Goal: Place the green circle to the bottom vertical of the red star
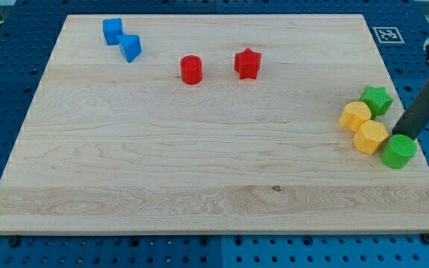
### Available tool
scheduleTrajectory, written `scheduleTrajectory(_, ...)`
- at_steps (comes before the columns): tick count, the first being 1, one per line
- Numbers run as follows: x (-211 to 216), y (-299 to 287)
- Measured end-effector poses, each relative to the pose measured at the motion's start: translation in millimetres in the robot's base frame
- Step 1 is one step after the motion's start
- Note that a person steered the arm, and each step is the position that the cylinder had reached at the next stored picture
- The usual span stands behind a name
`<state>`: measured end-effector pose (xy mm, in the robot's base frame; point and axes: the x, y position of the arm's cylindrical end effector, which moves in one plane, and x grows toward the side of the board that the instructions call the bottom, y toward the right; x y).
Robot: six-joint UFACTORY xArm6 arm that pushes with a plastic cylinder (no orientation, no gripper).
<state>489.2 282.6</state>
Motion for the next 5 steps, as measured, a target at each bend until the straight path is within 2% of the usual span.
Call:
scheduleTrajectory(1,14.7,-0.5)
scheduleTrajectory(3,31.4,-47.7)
scheduleTrajectory(5,54.8,-36.1)
